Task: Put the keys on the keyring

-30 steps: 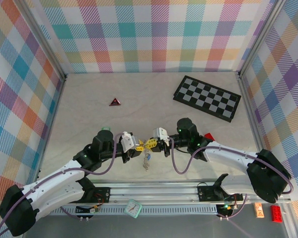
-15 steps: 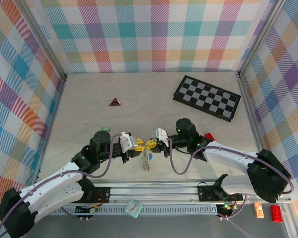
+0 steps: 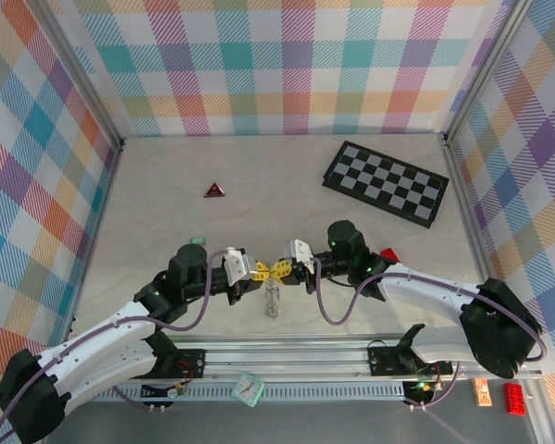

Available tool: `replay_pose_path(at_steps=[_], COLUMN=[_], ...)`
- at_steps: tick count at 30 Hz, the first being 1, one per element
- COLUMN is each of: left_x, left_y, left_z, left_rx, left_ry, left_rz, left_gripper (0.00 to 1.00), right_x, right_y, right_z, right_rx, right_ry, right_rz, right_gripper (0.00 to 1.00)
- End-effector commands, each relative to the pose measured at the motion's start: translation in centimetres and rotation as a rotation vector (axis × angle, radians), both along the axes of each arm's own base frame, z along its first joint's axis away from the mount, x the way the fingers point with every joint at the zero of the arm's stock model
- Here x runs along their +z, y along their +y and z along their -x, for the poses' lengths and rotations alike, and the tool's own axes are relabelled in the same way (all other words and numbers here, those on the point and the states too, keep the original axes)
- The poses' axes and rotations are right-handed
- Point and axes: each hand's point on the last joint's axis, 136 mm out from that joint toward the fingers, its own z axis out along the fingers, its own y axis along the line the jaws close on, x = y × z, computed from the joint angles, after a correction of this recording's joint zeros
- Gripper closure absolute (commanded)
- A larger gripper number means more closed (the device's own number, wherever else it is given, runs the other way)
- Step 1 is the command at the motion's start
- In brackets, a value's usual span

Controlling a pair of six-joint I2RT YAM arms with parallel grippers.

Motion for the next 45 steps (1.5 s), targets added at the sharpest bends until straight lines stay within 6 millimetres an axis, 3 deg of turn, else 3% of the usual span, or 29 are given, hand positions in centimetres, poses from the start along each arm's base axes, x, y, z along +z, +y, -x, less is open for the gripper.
replay_pose_path(at_steps=[1, 3, 5, 7, 10, 21, 34, 38, 40, 43, 45], left_x=[0.1, 0.1, 0.1, 0.3, 0.1, 0.2, 0.4, 0.4, 0.2, 0.0, 0.0], left_y=[-0.3, -0.3, -0.1, 0.0, 0.1, -0.7, -1.0, -1.2, -1.1, -0.6, -0.1], left_z=[0.2, 0.2, 0.0, -0.1, -0.2, 0.9, 1.0, 0.8, 0.6, -0.1, -0.3], left_rx=[-0.025, -0.025, -0.012, 0.001, 0.005, -0.077, -0.091, -0.087, -0.07, -0.013, 0.021], left_ry=[-0.002, -0.005, -0.022, -0.062, -0.124, -0.264, -0.213, -0.189, -0.178, -0.175, -0.189], left_rz=[0.011, 0.007, 0.001, -0.014, -0.048, -0.068, -0.066, -0.067, -0.079, -0.083, -0.056], left_gripper=[1.0, 1.0, 1.0, 1.0, 1.0, 1.0, 1.0, 1.0, 1.0, 0.75, 0.68], right_x=[2.5, 2.4, 1.7, 0.8, -0.8, 0.4, 0.7, 0.4, 0.2, 0.4, 0.3], right_y=[1.1, 1.0, 0.6, -0.2, -1.2, -0.9, 0.5, 0.6, 0.6, 0.4, 0.3], right_z=[0.9, 0.5, 0.0, -0.6, -1.0, -0.9, -0.3, -0.5, -0.6, -0.6, -0.6], right_rx=[0.074, 0.046, 0.0, -0.048, -0.089, -0.078, -0.039, -0.043, -0.049, -0.054, -0.053], right_ry=[-0.036, -0.041, -0.058, -0.092, -0.129, -0.161, -0.179, -0.181, -0.185, -0.195, -0.188], right_rz=[-0.066, -0.053, -0.014, 0.04, 0.134, 0.111, 0.1, 0.123, 0.126, 0.114, 0.108], right_gripper=[1.0, 0.99, 0.77, 0.68, 0.66, 0.75, 0.85, 1.0, 1.0, 1.0, 1.0])
